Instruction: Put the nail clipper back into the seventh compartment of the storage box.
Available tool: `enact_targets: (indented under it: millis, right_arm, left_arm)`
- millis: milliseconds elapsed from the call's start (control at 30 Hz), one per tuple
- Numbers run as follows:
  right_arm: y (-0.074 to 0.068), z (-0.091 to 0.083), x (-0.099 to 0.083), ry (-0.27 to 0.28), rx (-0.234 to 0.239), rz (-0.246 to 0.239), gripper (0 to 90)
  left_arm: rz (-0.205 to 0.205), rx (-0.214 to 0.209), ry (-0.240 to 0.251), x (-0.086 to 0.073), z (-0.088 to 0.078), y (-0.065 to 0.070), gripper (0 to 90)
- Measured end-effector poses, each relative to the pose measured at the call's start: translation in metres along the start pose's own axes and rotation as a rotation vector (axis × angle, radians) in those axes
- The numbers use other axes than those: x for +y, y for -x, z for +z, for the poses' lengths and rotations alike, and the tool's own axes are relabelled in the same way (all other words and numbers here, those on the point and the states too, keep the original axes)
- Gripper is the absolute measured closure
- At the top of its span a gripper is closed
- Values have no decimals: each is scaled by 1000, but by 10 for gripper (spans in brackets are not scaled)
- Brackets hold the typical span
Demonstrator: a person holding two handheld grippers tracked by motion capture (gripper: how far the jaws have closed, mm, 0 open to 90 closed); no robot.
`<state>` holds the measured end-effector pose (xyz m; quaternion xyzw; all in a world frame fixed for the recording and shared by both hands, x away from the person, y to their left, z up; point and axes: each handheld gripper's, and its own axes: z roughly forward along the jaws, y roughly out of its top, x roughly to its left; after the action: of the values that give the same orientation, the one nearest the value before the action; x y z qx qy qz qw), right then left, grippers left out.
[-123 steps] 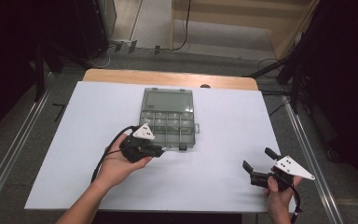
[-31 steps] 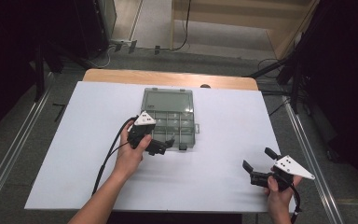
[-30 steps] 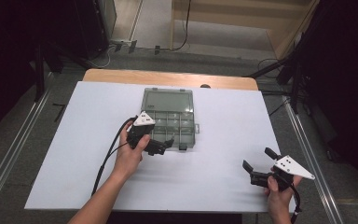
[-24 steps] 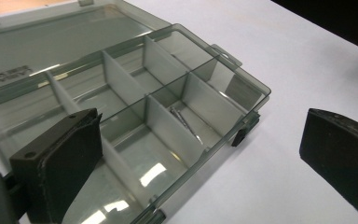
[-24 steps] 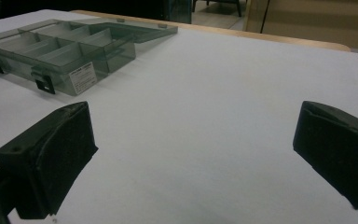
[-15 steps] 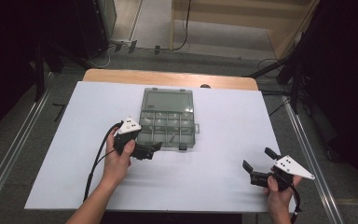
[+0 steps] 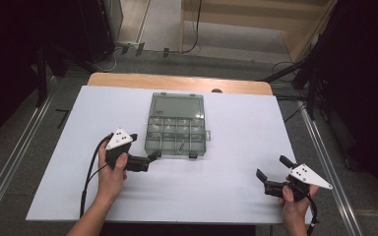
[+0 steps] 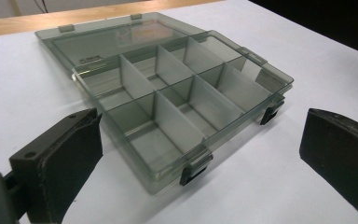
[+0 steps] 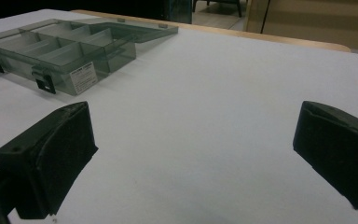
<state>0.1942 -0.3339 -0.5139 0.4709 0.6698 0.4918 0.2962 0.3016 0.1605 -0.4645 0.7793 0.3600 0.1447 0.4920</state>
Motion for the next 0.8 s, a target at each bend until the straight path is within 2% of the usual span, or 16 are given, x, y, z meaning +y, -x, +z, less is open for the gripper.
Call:
enact_targets:
  millis: [333, 633, 800]
  right_arm:
    - [0, 0, 0, -1, 0, 2, 0]
    - [0, 0, 0, 2, 1, 8, 0]
    - [0, 0, 0, 2, 0, 9, 0]
  left_arm:
    - [-23, 50, 46, -17, -25, -13, 0]
    - [-19, 99, 100, -32, -46, -23, 0]
    - [-20, 113, 109, -37, -54, -28, 0]
